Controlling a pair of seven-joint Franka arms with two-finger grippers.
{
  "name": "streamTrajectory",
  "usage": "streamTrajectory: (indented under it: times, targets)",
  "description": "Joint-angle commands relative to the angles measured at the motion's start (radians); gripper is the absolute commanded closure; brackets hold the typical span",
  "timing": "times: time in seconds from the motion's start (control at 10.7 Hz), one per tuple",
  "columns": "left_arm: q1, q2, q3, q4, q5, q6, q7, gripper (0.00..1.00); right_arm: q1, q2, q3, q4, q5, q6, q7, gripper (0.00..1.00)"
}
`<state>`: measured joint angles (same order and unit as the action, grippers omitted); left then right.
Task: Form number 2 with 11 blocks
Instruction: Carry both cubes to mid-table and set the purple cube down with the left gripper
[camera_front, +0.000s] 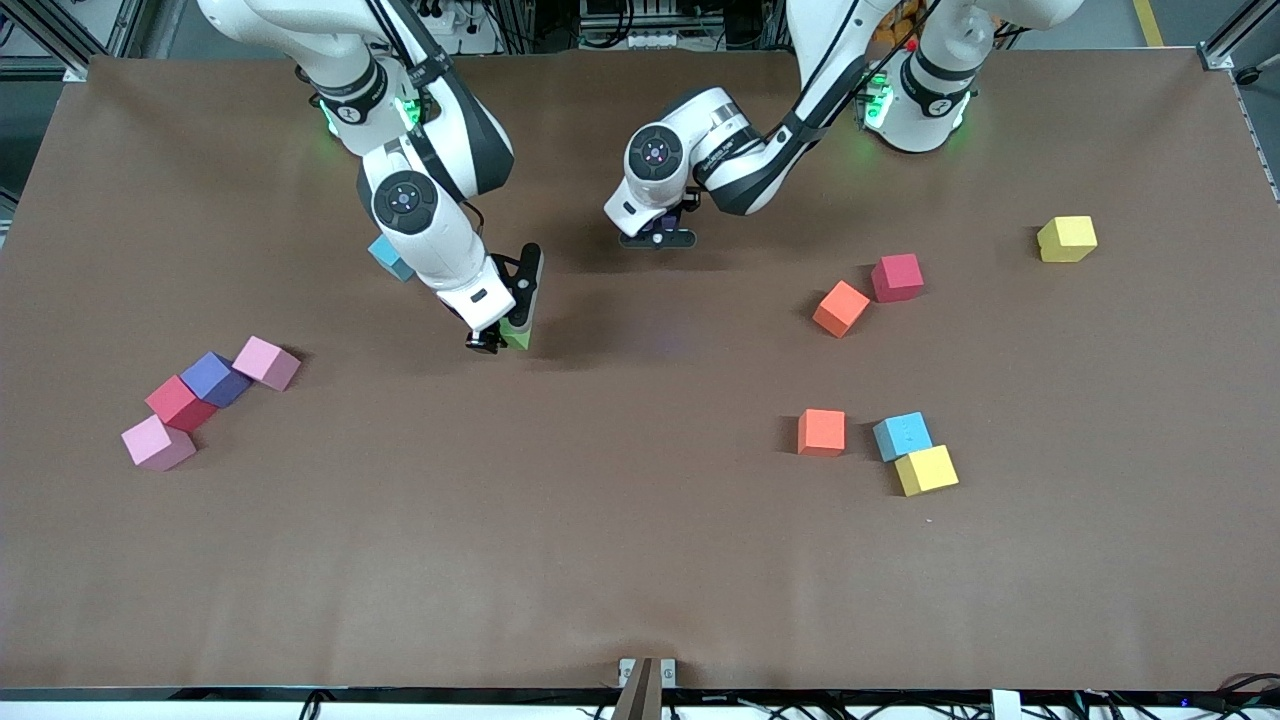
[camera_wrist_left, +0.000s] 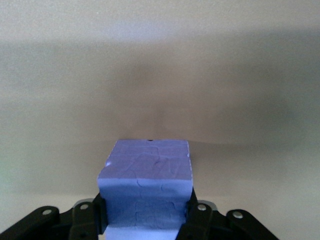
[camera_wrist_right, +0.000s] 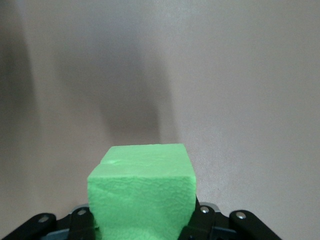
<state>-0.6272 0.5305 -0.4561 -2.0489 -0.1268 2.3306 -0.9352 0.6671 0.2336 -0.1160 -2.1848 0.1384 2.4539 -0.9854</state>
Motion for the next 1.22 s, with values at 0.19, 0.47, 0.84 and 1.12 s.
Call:
streamTrajectory:
  times: [0.19, 0.47, 0.84, 1.12]
  targets:
    - [-0.012, 0.037, 0.008, 0.016, 0.024, 0.062, -0.060, 0.00, 0.009, -0.019, -0.005, -0.021, -0.010, 0.010, 0.021, 0.88]
    - [-0.002, -0.026, 0.007, -0.002, 0.027, 0.050, -0.071, 0.00, 0.014, -0.022, -0.004, -0.023, -0.008, 0.005, 0.031, 0.88]
    - [0.011, -0.133, 0.007, -0.072, 0.027, 0.006, -0.048, 0.00, 0.095, -0.033, -0.004, -0.032, -0.008, -0.059, 0.177, 0.86]
    - [0.067, -0.188, 0.008, -0.094, 0.030, -0.016, -0.024, 0.00, 0.127, -0.031, -0.004, -0.050, -0.008, -0.050, 0.179, 0.87]
